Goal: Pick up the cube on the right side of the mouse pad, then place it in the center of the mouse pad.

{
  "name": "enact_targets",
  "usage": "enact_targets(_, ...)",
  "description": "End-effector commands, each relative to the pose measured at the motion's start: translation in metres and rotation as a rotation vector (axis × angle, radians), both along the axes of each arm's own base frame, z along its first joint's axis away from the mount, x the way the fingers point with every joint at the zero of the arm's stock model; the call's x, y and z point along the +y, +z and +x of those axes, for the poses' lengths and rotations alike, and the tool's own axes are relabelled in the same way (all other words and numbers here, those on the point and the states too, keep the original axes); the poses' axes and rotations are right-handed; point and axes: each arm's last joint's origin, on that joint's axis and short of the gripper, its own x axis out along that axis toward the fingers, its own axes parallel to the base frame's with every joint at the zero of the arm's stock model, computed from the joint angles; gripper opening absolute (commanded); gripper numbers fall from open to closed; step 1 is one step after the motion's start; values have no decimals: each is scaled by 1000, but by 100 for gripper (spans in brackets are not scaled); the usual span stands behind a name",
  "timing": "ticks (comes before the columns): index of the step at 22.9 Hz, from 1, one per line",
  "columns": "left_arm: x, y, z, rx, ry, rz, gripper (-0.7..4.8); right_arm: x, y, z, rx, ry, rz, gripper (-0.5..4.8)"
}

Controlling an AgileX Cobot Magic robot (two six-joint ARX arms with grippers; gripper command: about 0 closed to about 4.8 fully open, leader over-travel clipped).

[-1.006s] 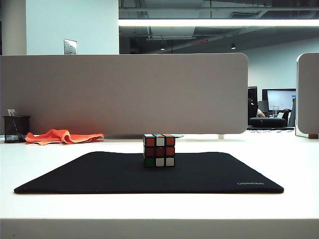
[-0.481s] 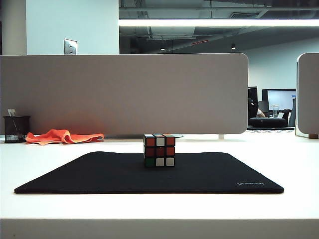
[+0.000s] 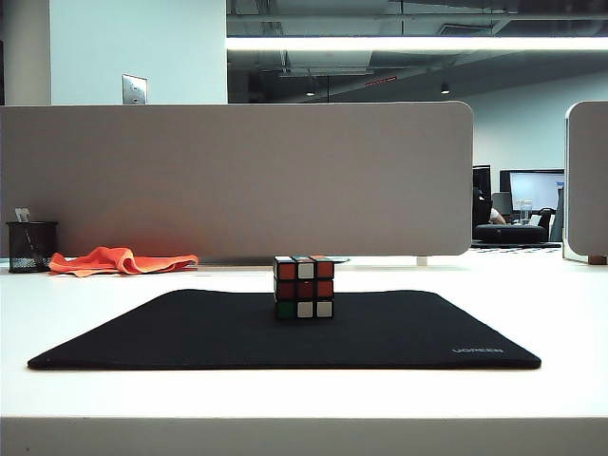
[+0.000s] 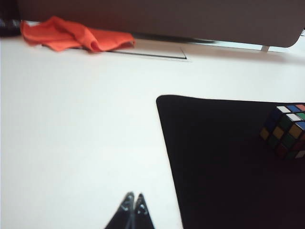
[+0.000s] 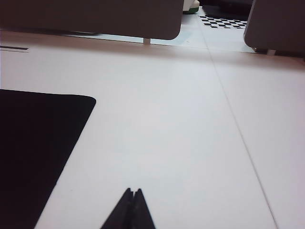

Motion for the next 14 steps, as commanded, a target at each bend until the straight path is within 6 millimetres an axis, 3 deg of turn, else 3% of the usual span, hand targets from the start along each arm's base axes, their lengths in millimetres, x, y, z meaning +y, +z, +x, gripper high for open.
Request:
enact_targets(1,1,-1,-2,2,25,-24,-6,1,4,0,-28,33,-20,-1)
enact_targets(14,0,2,-1,-34,-12,28,-6,3,8,0,-70,101,-69,-1)
